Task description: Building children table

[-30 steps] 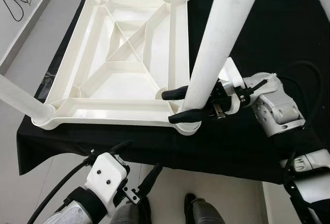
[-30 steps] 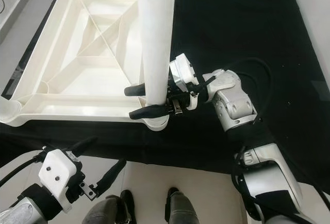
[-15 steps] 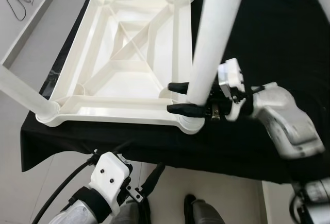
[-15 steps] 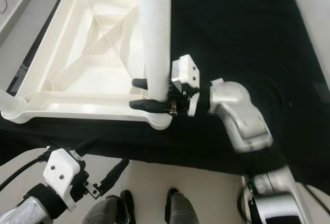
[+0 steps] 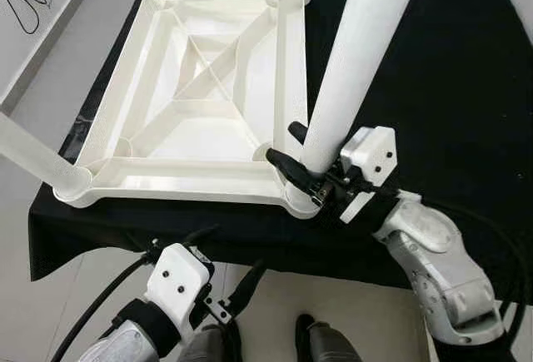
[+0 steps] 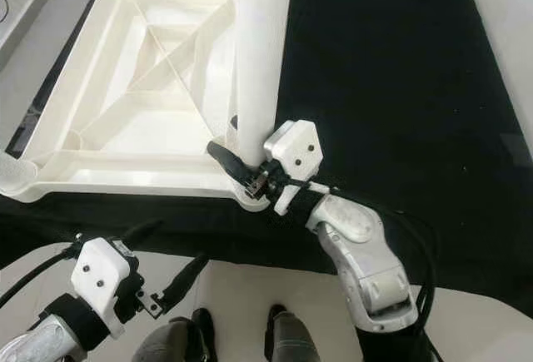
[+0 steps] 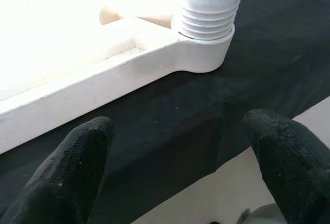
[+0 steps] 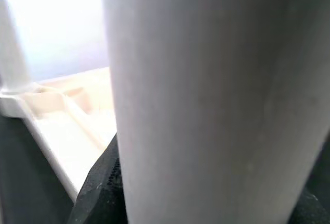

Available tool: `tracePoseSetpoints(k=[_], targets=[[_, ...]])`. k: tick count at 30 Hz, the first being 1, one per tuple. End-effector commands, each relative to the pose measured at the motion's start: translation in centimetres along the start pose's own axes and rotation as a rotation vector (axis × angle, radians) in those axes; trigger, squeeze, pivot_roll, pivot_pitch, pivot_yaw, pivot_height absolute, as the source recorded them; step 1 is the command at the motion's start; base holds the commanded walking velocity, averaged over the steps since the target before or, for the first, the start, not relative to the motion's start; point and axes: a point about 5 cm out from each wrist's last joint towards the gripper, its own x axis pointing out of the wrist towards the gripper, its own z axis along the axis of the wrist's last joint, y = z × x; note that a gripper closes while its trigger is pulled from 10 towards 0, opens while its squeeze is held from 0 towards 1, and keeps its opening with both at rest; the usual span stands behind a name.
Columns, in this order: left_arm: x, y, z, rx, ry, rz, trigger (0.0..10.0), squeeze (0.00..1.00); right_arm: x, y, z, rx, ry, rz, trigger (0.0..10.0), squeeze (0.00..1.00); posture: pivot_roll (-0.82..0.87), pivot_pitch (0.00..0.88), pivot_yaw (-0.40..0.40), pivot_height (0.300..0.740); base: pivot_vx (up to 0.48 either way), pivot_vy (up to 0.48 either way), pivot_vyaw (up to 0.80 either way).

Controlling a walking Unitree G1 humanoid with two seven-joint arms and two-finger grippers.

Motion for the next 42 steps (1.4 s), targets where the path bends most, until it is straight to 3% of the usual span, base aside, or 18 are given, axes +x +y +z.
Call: tracePoseSetpoints(k=[1,7,21,25,42], targets=[[-0.2,0.0,-0.7,0.0,0.033,-0.002,10.0,0.0,-1.4,0.0,-4.9,0.02,0.329,-0.141,10.0,0.0,-0.01,0.343,0.029,0.74,0.0,0.0,0.0],[-0.2,0.2,-0.7,0.013,0.037,0.006,10.0,0.0,-1.5,0.2,-5.2,0.026,0.389,-0.266,10.0,0.0,0.0,0.335,0.03,0.74,0.0,0.0,0.0],[-0.1,0.5,-0.8,0.035,0.042,0.031,10.0,0.0,-0.3,0.1,-5.8,0.087,0.413,-0.343,10.0,0.0,0.02,0.316,0.024,0.74,0.0,0.0,0.0],[0.0,0.7,-0.9,0.037,0.047,0.037,10.0,0.0,-0.4,0.0,-6.4,0.178,0.473,-0.429,10.0,0.0,0.02,0.302,0.025,0.74,0.0,0.0,0.0],[0.2,0.8,-1.0,0.046,0.045,0.043,10.0,0.0,0.5,-0.1,-6.6,0.237,0.456,-0.44,10.0,0.0,0.02,0.296,0.019,0.74,0.0,0.0,0.0]])
